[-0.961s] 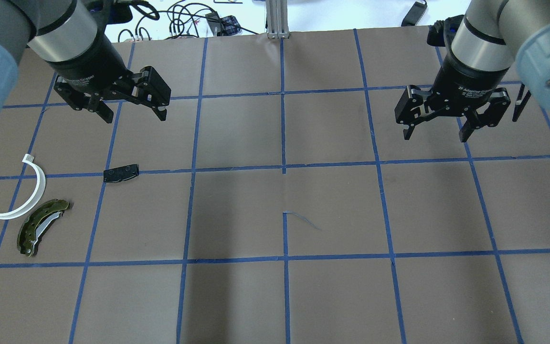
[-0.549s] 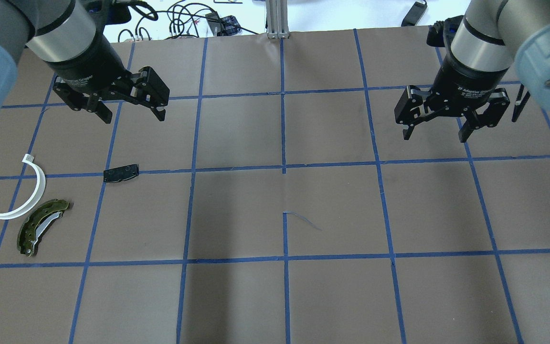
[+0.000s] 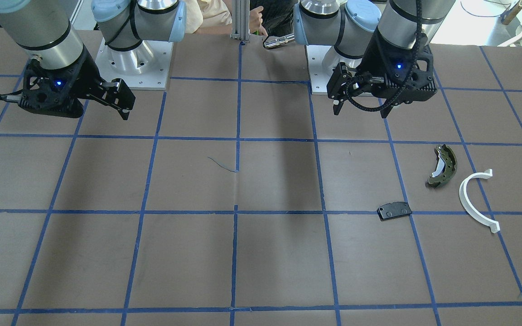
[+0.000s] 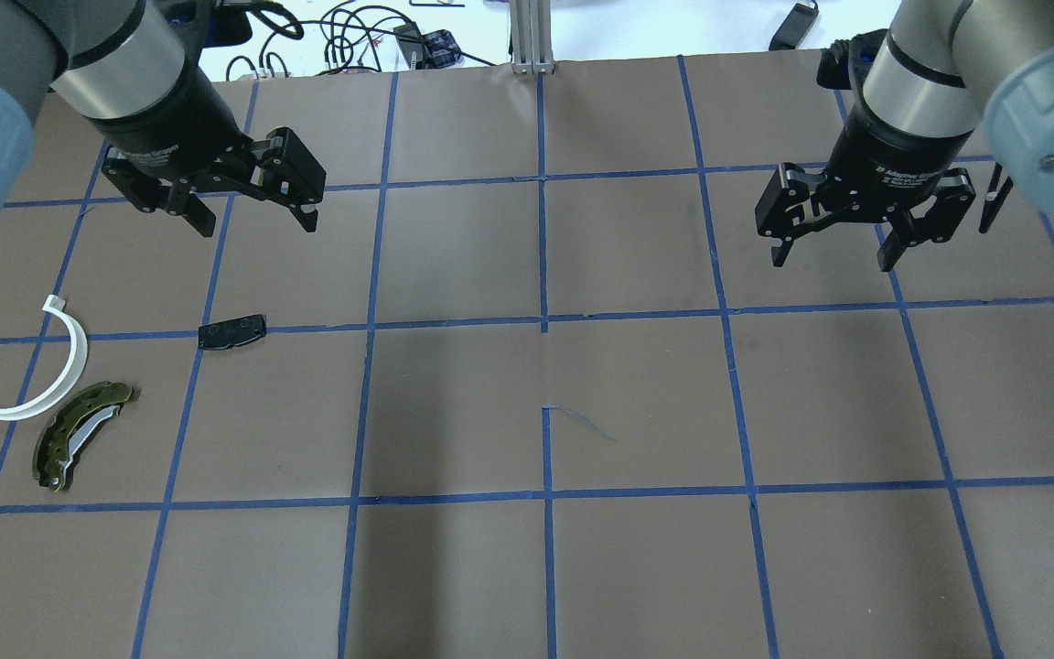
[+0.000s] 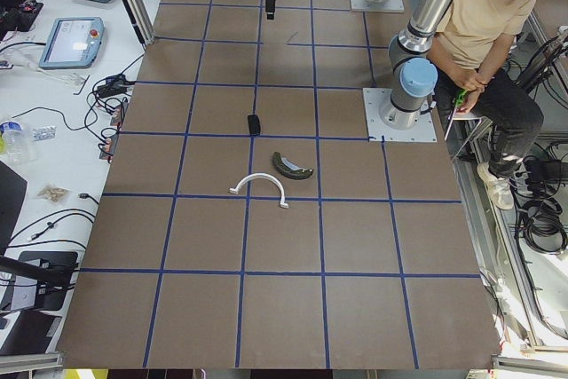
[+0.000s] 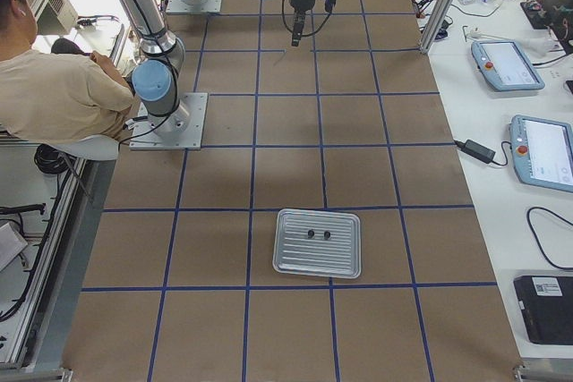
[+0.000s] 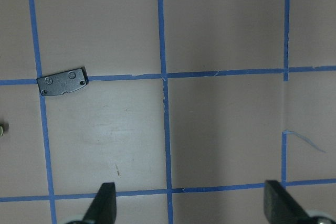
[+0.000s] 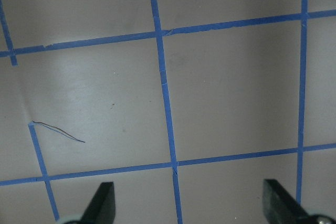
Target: Place bearing gear from tray to pile
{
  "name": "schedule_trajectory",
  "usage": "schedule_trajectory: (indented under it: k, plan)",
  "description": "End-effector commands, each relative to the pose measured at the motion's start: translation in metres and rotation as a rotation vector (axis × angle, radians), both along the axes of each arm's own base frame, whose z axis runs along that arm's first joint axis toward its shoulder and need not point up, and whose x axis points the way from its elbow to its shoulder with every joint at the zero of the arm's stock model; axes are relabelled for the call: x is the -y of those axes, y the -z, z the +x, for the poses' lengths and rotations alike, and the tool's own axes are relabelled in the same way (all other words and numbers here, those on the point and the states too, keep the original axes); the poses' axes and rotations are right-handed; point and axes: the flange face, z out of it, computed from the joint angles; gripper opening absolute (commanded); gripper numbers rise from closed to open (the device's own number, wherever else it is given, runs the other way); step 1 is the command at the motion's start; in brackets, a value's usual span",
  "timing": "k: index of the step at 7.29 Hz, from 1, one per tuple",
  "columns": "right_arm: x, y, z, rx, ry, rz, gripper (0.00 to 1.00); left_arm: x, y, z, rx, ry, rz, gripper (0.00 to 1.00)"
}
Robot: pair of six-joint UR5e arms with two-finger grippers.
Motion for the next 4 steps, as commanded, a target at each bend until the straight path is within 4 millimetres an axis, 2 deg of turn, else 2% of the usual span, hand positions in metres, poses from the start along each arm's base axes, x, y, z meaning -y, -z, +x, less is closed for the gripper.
schedule_trajectory:
  k: [1,2,3,4]
  plan:
    - [0.000,0.000,0.000,-0.001,0.002,-0.002,1.00,0.001,0.001,0.000,-0.001,-0.006,0.002,1.00]
    - [0.001,-0.001,-0.002,-0.001,-0.004,-0.008,1.00,-0.001,-0.002,0.001,0.002,0.002,-0.003,1.00]
    - [0.008,-0.002,-0.016,-0.001,0.006,-0.028,1.00,0.000,0.000,0.001,0.001,0.000,-0.002,1.00]
    - [0.013,-0.001,-0.050,-0.039,0.050,-0.020,1.00,0.000,0.000,0.001,-0.001,-0.007,0.000,1.00]
